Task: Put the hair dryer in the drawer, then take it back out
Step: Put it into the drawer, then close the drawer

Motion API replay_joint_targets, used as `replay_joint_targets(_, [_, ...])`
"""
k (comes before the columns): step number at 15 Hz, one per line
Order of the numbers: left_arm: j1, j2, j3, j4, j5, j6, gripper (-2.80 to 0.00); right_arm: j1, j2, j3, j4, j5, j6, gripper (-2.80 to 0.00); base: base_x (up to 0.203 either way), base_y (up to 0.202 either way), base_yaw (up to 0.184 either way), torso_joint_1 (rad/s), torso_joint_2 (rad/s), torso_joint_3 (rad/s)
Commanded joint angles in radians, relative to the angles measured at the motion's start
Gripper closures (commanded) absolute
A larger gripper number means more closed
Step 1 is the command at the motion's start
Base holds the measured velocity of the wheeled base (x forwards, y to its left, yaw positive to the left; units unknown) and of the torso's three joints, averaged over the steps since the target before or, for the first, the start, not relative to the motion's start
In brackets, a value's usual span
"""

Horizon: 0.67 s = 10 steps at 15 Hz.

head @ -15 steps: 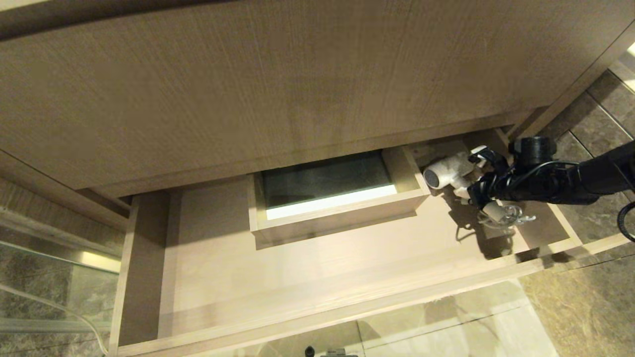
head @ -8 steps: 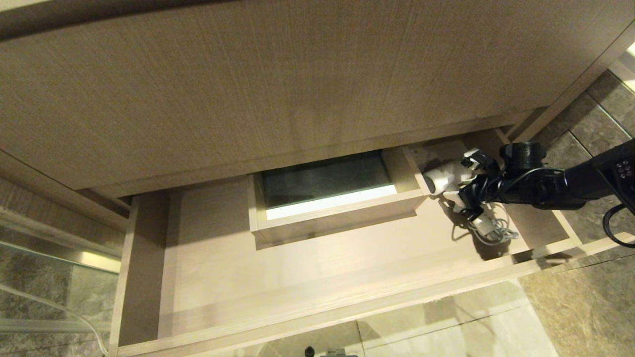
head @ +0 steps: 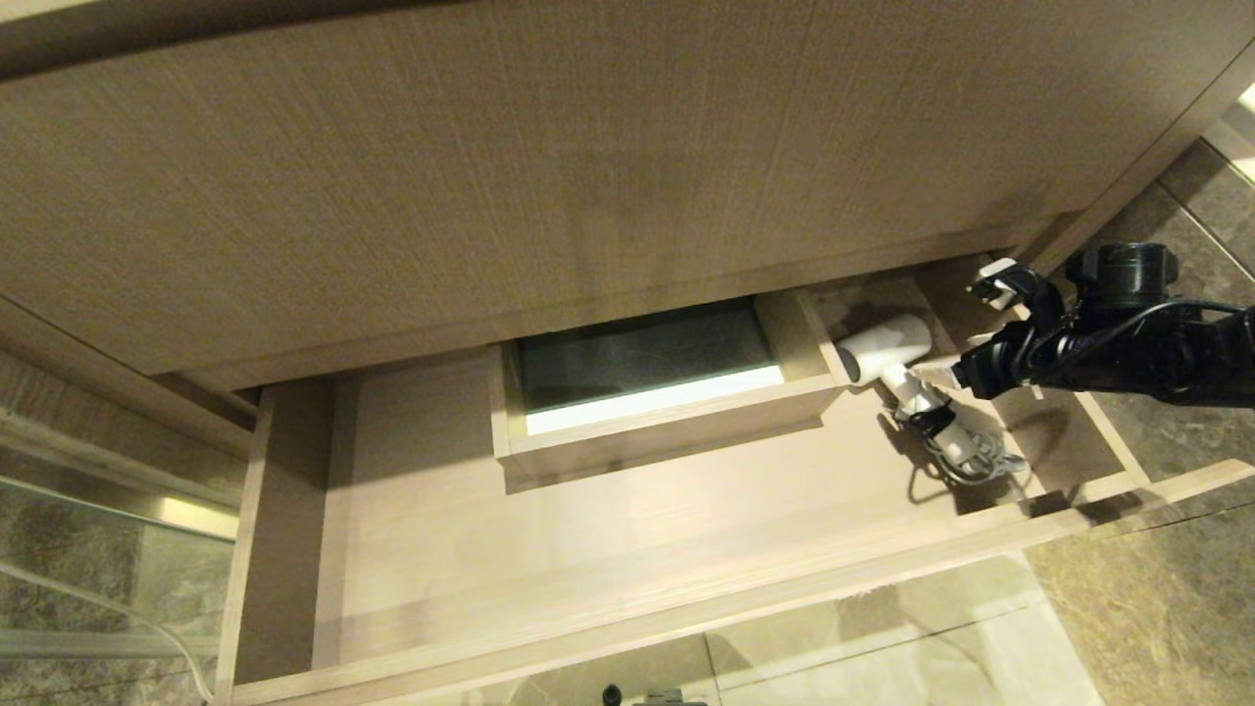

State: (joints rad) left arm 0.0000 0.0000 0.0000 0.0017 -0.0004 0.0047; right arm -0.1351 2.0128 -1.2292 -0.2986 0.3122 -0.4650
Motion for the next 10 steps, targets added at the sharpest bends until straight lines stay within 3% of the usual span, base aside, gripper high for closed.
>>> replay_joint_targets(1, [0.0,0.0,0.002,0.0,0.0,0.0,0.0,-0.011,-0.152,0.099,0.009,-0.001,0.014,0.0,0.0,0.0,0.0,0.0,0.0,0.0])
replay_joint_targets(3, [0.0,0.0,0.002,0.0,0.0,0.0,0.0,-0.013,-0.233,0.166,0.02,-0.007,0.048,0.0,0.0,0.0,0.0,0.0,0.0,0.0])
replay_joint_targets(7, [0.0,0.0,0.002,0.0,0.0,0.0,0.0,-0.013,-0.485,0.346,0.101,-0.145,0.069,0.0,0.0,0.0,0.0,0.0,0.0,0.0])
replay_joint_targets(10, [0.0,-0.001,0.001,0.0,0.0,0.0,0.0,-0.012,-0.735,0.503,0.193,-0.172,0.07,0.0,0.0,0.0,0.0,0.0,0.0,0.0])
